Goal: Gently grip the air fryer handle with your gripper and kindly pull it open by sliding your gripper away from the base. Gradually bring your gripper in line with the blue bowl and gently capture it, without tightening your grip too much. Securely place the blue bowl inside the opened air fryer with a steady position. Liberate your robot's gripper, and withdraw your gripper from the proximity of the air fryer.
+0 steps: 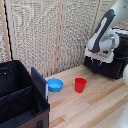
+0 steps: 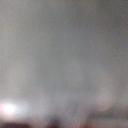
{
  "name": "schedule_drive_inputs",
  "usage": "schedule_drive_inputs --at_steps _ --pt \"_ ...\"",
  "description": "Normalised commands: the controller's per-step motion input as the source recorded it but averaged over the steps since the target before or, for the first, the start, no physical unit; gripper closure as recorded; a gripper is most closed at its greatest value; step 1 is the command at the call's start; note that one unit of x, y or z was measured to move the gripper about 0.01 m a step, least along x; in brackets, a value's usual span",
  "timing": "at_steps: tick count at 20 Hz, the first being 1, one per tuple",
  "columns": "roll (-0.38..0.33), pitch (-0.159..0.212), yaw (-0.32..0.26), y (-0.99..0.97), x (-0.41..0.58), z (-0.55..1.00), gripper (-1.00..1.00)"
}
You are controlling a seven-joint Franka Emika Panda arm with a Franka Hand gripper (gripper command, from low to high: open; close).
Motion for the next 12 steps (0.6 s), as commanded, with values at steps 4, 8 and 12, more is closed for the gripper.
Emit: schedule_drive_inputs --at_steps 4,8,12 --pt "0.004 -0.095 0.000 1.00 -0.154 -0.15 1.00" --pt "0.024 -0.057 -0.011 0.97 -0.006 -0.13 1.00" --pt "0.056 -0.058 -0.068 0.86 0.176 -0.13 1.00"
